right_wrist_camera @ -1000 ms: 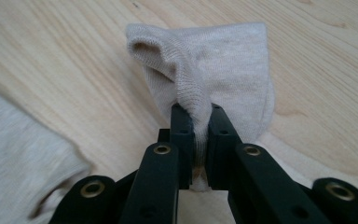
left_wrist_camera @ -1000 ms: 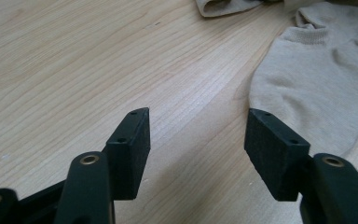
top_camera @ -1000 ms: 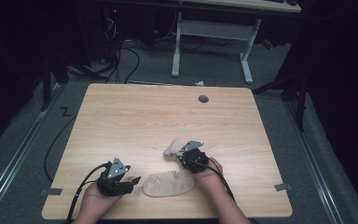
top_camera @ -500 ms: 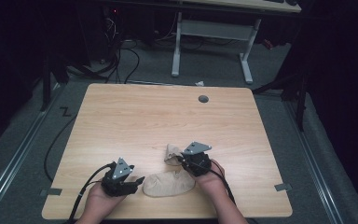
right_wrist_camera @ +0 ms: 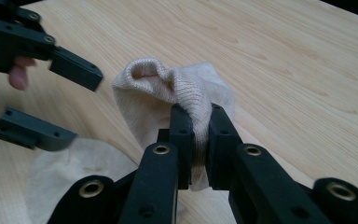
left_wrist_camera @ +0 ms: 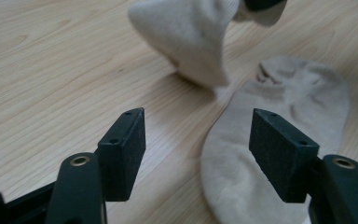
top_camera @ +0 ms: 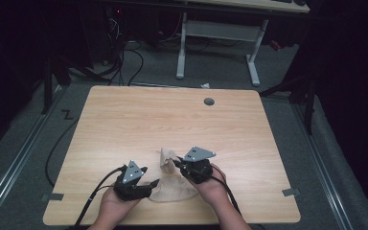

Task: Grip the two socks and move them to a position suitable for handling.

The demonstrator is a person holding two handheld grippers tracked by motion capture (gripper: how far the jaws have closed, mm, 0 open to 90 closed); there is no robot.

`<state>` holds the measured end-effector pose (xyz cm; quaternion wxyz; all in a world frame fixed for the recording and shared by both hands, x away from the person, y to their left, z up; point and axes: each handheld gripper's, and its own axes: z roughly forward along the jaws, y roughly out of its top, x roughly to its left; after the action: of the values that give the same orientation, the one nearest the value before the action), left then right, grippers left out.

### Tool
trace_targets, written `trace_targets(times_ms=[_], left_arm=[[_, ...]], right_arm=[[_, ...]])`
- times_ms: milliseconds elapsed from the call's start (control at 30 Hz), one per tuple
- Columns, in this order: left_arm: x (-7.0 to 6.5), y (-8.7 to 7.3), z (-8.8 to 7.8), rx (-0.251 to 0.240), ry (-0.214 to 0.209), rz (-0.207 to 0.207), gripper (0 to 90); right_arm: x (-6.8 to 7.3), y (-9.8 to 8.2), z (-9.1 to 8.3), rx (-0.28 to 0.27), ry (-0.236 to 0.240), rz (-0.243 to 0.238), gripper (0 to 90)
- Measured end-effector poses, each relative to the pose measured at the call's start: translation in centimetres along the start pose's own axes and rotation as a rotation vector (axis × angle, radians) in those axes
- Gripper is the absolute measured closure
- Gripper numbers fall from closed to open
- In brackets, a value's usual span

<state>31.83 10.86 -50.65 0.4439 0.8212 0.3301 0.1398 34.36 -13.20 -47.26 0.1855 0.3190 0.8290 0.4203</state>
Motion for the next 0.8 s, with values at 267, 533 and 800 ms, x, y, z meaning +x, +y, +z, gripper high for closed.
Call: trace_targets(times_ms=[267,533,800], left_arm=[[-0.6,0.3,0.3,-0.024,0.027,-0.002,34.4],[0.0,0.2,0.7,0.007,0.075,0.001,43.2],[0.7,-0.1,0.6,0.013,0.101,0.005,60.0]], right_arm=[[1.5,0.7,0.1,-0.023,0.036,-0.02,83.1],[2.2,1.0,0.2,-0.032,0.055,-0.029,83.1],[1.8,0.9,-0.1,-0.033,0.047,-0.017,82.7]])
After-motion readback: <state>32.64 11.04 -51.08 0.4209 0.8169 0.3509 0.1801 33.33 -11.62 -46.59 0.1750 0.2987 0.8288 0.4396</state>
